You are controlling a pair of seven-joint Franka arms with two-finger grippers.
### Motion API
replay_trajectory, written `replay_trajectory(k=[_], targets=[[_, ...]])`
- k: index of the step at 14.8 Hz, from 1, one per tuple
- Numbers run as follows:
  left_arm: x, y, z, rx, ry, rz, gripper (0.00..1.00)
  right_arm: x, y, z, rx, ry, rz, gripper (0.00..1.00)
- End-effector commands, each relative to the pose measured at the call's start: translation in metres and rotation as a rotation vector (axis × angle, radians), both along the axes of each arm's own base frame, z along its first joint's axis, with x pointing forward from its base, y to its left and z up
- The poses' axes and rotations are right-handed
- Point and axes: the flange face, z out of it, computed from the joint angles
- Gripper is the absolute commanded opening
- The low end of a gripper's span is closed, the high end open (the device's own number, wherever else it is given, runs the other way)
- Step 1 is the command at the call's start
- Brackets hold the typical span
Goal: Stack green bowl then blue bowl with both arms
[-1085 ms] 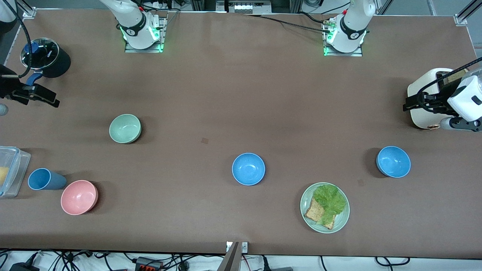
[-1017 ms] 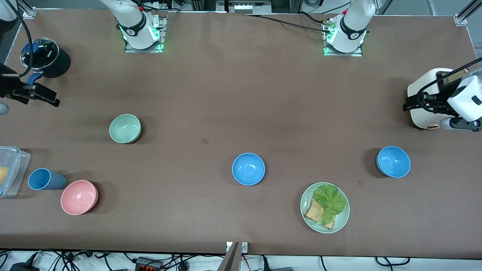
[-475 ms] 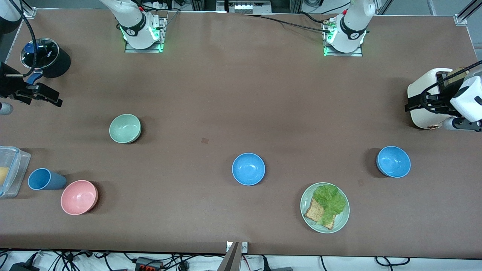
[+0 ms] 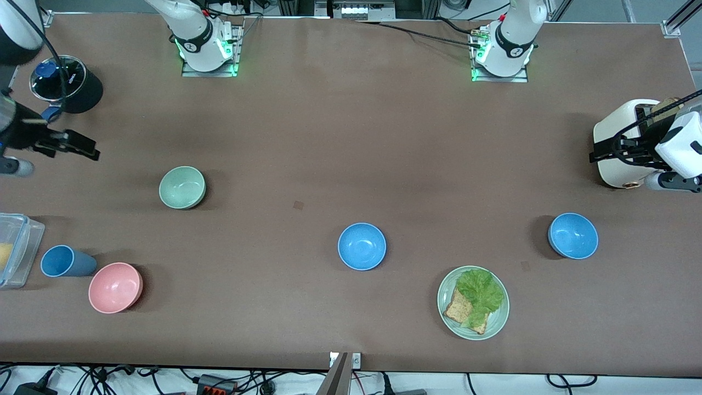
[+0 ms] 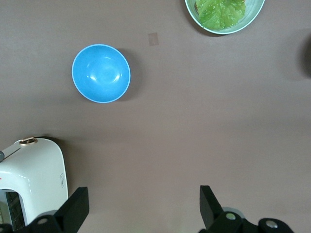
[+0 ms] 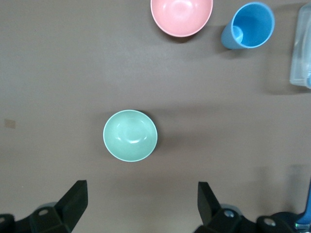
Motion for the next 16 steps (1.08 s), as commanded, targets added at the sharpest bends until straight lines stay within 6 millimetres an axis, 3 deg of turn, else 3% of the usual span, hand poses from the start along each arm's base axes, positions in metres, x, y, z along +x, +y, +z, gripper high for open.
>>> replay_trajectory(k=[1, 7, 10, 13, 16], targets=[[-0.002, 0.001, 0.002, -0.025, -0.001, -0.006, 1.00, 0.021, 0.007, -0.061, -0.010, 0.058, -0.004, 1.00], [-0.002, 0.002, 0.001, -0.024, 0.000, -0.005, 1.00, 0.034, -0.004, -0.182, -0.009, 0.222, -0.020, 1.00], [-0.002, 0.002, 0.000, -0.024, 0.003, -0.005, 1.00, 0.029, -0.006, -0.228, -0.007, 0.260, -0.023, 1.00], [-0.002, 0.002, 0.000, -0.024, 0.003, -0.006, 1.00, 0.008, -0.004, -0.272, -0.002, 0.280, -0.024, 1.00], [-0.001, 0.002, -0.009, -0.019, 0.034, -0.007, 1.00, -0.007, -0.004, -0.297, -0.002, 0.280, -0.024, 1.00]])
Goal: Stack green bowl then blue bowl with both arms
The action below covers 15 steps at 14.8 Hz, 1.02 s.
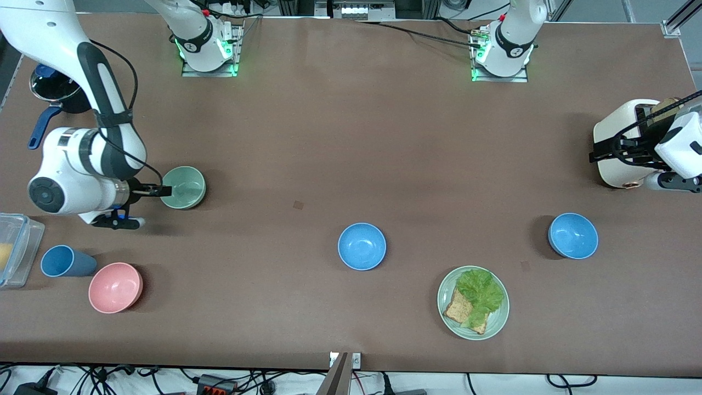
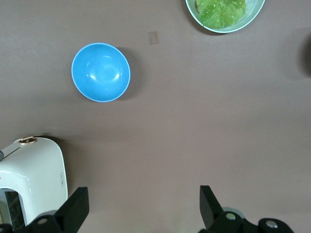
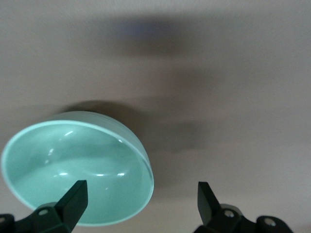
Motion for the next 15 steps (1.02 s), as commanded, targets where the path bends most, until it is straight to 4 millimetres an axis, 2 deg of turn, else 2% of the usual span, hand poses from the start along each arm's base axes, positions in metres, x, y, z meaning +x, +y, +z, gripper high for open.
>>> replay_trajectory(k=[1, 3, 4, 5, 7, 8, 9, 11, 12, 13, 15], targets=[[0.003, 0.004, -0.017, -0.012, 0.042, -0.006, 1.00, -0.015, 0.000, -0.008, -0.003, 0.000, -0.013, 0.96], [0.013, 0.027, -0.053, -0.019, 0.090, 0.027, 1.00, -0.017, -0.002, -0.009, -0.003, 0.011, -0.016, 0.76], [0.021, 0.037, -0.075, -0.023, 0.102, 0.044, 1.00, -0.017, -0.002, -0.010, -0.003, 0.012, -0.017, 0.62], [0.032, 0.043, -0.095, -0.021, 0.090, 0.048, 1.00, -0.017, -0.003, -0.011, -0.003, 0.012, -0.018, 0.55], [0.045, 0.049, -0.128, -0.019, 0.080, 0.040, 1.00, -0.018, -0.003, -0.018, -0.003, 0.018, -0.018, 0.50], [0.050, 0.058, -0.143, -0.003, 0.074, 0.045, 1.00, -0.019, -0.003, -0.020, -0.002, 0.024, -0.019, 0.47], [0.056, 0.062, -0.157, 0.005, 0.061, 0.040, 1.00, -0.019, -0.003, -0.021, -0.001, 0.027, -0.019, 0.39], [0.067, 0.075, -0.189, 0.027, 0.031, -0.034, 1.00, -0.017, -0.002, -0.016, 0.005, 0.021, -0.002, 0.11], [0.069, 0.093, -0.205, 0.019, 0.016, -0.058, 1.00, -0.016, -0.001, -0.013, 0.005, 0.017, -0.001, 0.00], [0.070, 0.111, -0.219, 0.009, 0.001, -0.077, 1.00, -0.013, 0.001, -0.007, 0.007, 0.007, 0.001, 0.00], [0.074, 0.121, -0.239, 0.001, -0.018, -0.092, 1.00, 0.001, 0.013, 0.014, 0.016, 0.000, -0.003, 0.00]])
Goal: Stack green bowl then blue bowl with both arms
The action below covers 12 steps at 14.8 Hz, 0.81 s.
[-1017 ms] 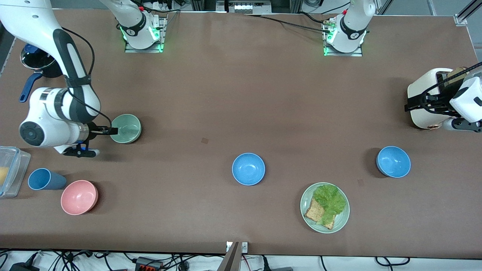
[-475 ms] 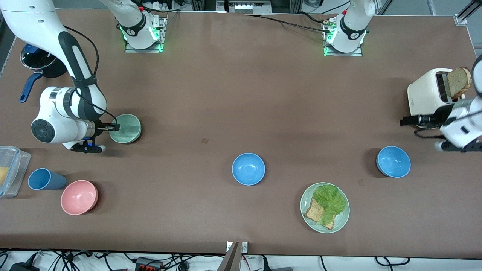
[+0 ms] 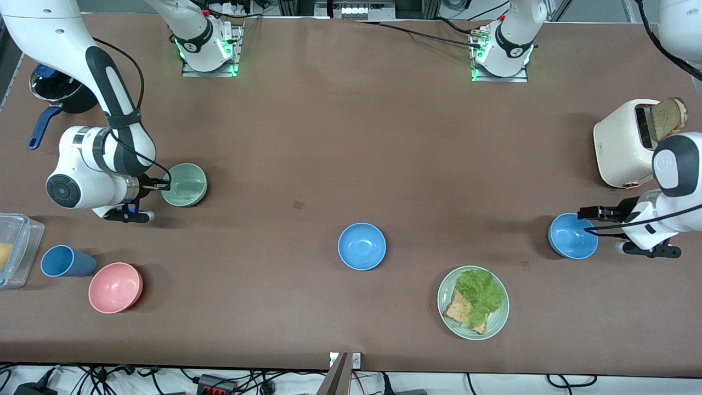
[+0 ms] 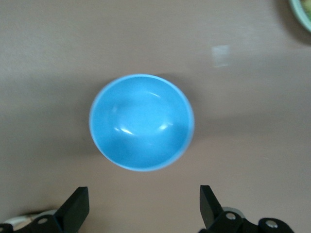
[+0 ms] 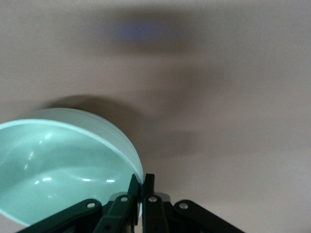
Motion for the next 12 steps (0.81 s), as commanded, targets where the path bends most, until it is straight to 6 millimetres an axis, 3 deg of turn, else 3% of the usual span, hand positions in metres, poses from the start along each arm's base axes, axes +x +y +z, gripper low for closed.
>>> replay_trajectory(k=[1, 3, 5, 7, 9, 12], targets=[[0.007, 0.015, -0.017, 0.009, -0.030, -0.051, 1.00, 0.024, 0.026, 0.042, 0.052, -0.015, -0.021, 0.00], [0.012, 0.019, -0.034, 0.012, -0.053, -0.058, 1.00, 0.044, 0.065, 0.081, 0.128, -0.018, -0.017, 0.00], [0.012, 0.030, -0.053, -0.006, -0.071, -0.112, 1.00, 0.051, 0.128, 0.105, 0.117, -0.031, 0.056, 0.00], [0.010, 0.038, -0.068, -0.014, -0.061, -0.116, 1.00, 0.045, 0.195, 0.119, 0.094, -0.052, 0.075, 0.00], [0.013, 0.040, -0.079, -0.009, -0.085, -0.130, 1.00, 0.029, 0.264, 0.120, 0.075, -0.060, 0.110, 0.00], [0.013, 0.046, -0.089, -0.011, -0.102, -0.160, 0.94, 0.002, 0.361, 0.096, 0.081, -0.042, 0.162, 0.00]])
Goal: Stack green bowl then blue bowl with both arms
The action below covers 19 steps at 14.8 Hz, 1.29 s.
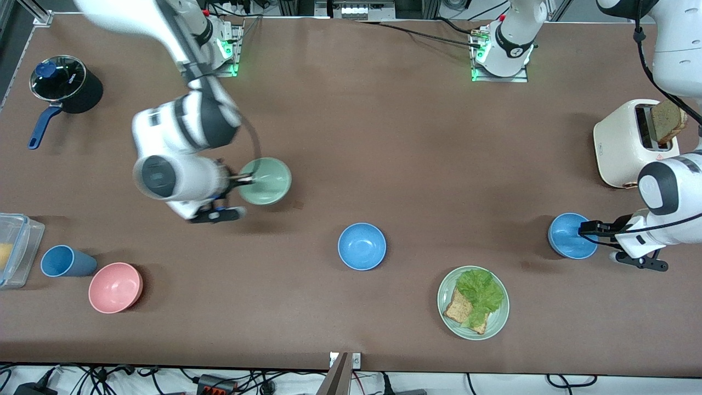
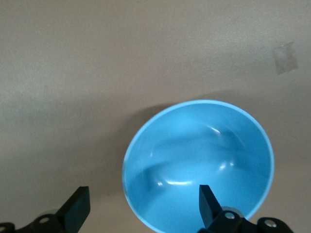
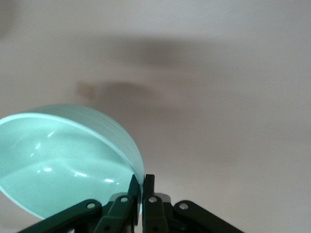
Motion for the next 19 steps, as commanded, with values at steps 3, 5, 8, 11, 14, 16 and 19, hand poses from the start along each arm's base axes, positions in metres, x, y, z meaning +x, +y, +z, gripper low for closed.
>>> replay_trajectory(k=[3, 5, 8, 11, 14, 16, 19], targets=[[0.003, 0.005, -0.010, -0.001, -0.009, -0.037, 0.68, -0.042, 0.128, -0.046, 0.044, 0.002, 0.010, 0.00], [0.002, 0.006, -0.016, -0.002, -0.001, -0.040, 0.49, -0.065, 0.168, -0.072, 0.020, -0.023, -0.023, 0.00], [0.001, 0.013, -0.019, -0.014, -0.013, -0.098, 0.43, -0.085, 0.196, -0.096, 0.018, -0.029, -0.037, 0.00], [0.000, 0.019, -0.020, -0.021, -0.025, -0.118, 0.19, -0.103, 0.216, -0.097, 0.049, -0.001, -0.051, 0.00], [-0.002, 0.017, -0.018, -0.026, -0.015, -0.120, 0.01, -0.108, 0.217, -0.116, 0.033, 0.020, -0.051, 0.10], [-0.005, 0.014, -0.013, -0.037, 0.013, -0.123, 0.01, -0.106, 0.218, -0.108, 0.037, 0.015, -0.061, 1.00], [-0.009, 0.005, 0.014, -0.050, 0.056, -0.119, 0.01, -0.076, 0.215, -0.044, 0.095, -0.051, -0.102, 1.00]])
